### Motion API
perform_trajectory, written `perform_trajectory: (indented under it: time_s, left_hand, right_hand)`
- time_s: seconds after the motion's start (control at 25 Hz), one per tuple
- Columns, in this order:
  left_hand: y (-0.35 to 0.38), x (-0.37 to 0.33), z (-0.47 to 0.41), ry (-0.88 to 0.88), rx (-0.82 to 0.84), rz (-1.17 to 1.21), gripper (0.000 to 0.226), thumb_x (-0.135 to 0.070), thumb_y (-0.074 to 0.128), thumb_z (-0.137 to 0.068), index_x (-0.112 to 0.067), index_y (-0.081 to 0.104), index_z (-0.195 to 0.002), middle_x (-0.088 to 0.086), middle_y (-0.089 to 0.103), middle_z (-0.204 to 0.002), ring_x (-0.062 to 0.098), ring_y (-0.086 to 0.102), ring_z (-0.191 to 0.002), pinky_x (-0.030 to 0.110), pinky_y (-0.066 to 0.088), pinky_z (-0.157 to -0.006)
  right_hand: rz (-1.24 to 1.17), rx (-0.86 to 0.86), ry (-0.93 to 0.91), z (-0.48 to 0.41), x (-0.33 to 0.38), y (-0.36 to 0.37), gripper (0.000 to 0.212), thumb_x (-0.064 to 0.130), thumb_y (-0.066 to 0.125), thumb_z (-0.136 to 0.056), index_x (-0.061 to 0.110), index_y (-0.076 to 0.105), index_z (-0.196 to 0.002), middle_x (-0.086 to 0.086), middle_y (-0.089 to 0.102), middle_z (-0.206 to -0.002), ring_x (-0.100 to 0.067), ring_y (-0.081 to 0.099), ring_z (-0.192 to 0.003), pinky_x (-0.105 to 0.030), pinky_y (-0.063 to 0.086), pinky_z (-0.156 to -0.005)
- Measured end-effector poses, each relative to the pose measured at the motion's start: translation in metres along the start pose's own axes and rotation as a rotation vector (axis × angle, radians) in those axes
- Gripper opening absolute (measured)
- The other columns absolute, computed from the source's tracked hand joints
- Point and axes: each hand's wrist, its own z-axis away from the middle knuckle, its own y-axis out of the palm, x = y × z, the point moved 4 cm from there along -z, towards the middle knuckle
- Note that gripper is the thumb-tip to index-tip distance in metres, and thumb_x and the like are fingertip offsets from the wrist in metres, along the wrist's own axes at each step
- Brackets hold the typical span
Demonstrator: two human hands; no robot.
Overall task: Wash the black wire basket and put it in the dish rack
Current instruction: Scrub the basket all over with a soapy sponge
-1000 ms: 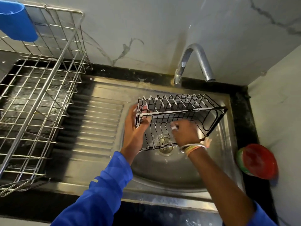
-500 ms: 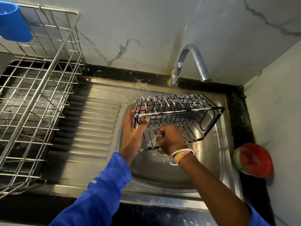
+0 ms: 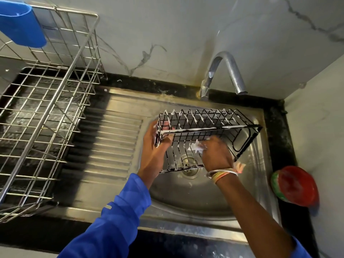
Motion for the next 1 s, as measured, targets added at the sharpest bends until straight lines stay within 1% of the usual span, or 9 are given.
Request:
perform_trajectory:
  time_s: [0.08, 0.16, 0.32, 0.44, 0.52, 0.6, 0.72, 0.92, 1.0]
  left_hand:
    - [0.000, 0.003, -0.001, 0.018, -0.002, -0.003, 0.038, -0.018, 0.060, -0.086, -0.026, 0.055, -0.123, -0.034, 0.068, -0.107, -0.011, 0.062, -0.106, 0.013, 0.047, -0.091]
    - [0.001, 0.004, -0.001, 0.025, -0.016, -0.029, 0.045, -0.027, 0.065, -0.085, -0.013, 0.057, -0.128, -0.017, 0.070, -0.111, 0.006, 0.064, -0.109, 0.024, 0.050, -0.095]
    - [0.001, 0.002, 0.000, 0.033, 0.010, -0.077, 0.040, -0.019, 0.065, -0.088, -0.012, 0.059, -0.127, 0.005, 0.069, -0.117, 0.026, 0.065, -0.114, 0.035, 0.050, -0.097]
    - [0.000, 0.009, -0.005, 0.014, 0.015, -0.090, 0.053, -0.022, 0.065, -0.088, -0.002, 0.053, -0.135, 0.015, 0.065, -0.126, 0.031, 0.061, -0.121, 0.048, 0.049, -0.105]
    - [0.002, 0.010, -0.005, -0.006, 0.017, -0.104, 0.058, -0.028, 0.065, -0.086, -0.004, 0.052, -0.137, 0.013, 0.065, -0.129, 0.031, 0.060, -0.124, 0.056, 0.047, -0.107]
    - [0.001, 0.010, -0.003, -0.023, -0.004, -0.098, 0.055, -0.032, 0.065, -0.084, -0.012, 0.055, -0.135, 0.004, 0.067, -0.127, 0.025, 0.062, -0.123, 0.051, 0.048, -0.108]
    - [-0.002, 0.008, -0.001, -0.024, -0.027, -0.058, 0.058, -0.034, 0.065, -0.084, -0.004, 0.056, -0.133, 0.010, 0.067, -0.124, 0.027, 0.063, -0.119, 0.045, 0.050, -0.105]
    - [0.006, 0.009, -0.005, 0.011, -0.004, -0.025, 0.057, -0.034, 0.064, -0.081, -0.011, 0.055, -0.133, -0.004, 0.069, -0.121, 0.012, 0.064, -0.116, 0.036, 0.050, -0.099]
    - [0.000, 0.006, -0.004, 0.029, -0.005, 0.006, 0.045, -0.036, 0.064, -0.080, -0.030, 0.058, -0.124, -0.020, 0.070, -0.112, -0.001, 0.063, -0.109, 0.026, 0.049, -0.095]
  right_hand:
    - [0.060, 0.035, 0.073, -0.002, -0.002, 0.002, 0.028, 0.010, 0.053, -0.091, 0.014, 0.069, -0.114, -0.013, 0.061, -0.115, -0.029, 0.060, -0.103, -0.031, 0.049, -0.081]
    - [0.037, 0.084, 0.073, 0.001, 0.014, 0.010, 0.027, 0.020, 0.053, -0.092, 0.008, 0.067, -0.110, -0.015, 0.063, -0.111, -0.032, 0.061, -0.102, -0.033, 0.049, -0.079]
    - [-0.052, 0.034, 0.143, 0.000, 0.005, 0.006, 0.024, 0.005, 0.055, -0.088, 0.009, 0.068, -0.107, -0.016, 0.067, -0.107, -0.030, 0.065, -0.095, -0.033, 0.052, -0.075]
    - [-0.184, 0.042, -0.013, 0.015, 0.031, 0.013, 0.025, 0.001, 0.056, -0.088, 0.017, 0.066, -0.104, -0.005, 0.068, -0.105, -0.020, 0.063, -0.088, -0.029, 0.052, -0.074]
    - [-0.073, 0.115, -0.209, 0.031, 0.057, 0.028, 0.028, 0.001, 0.058, -0.088, 0.017, 0.066, -0.110, -0.005, 0.062, -0.112, -0.022, 0.058, -0.100, -0.033, 0.051, -0.085]
    - [0.063, 0.131, -0.234, 0.021, 0.044, 0.025, 0.030, 0.005, 0.054, -0.090, 0.014, 0.064, -0.117, -0.010, 0.056, -0.120, -0.028, 0.053, -0.109, -0.037, 0.049, -0.089]
    - [0.161, 0.136, 0.026, -0.007, 0.003, 0.009, 0.029, 0.005, 0.053, -0.091, 0.013, 0.067, -0.116, -0.011, 0.060, -0.118, -0.026, 0.058, -0.107, -0.033, 0.049, -0.086]
    - [0.097, 0.095, -0.371, 0.029, 0.069, 0.032, 0.028, 0.004, 0.052, -0.090, 0.013, 0.068, -0.111, -0.007, 0.060, -0.110, -0.022, 0.053, -0.107, -0.031, 0.044, -0.089]
    - [0.074, 0.113, -0.303, 0.019, 0.042, 0.025, 0.028, 0.007, 0.052, -0.089, 0.016, 0.071, -0.108, -0.005, 0.064, -0.103, -0.018, 0.053, -0.093, -0.027, 0.044, -0.077]
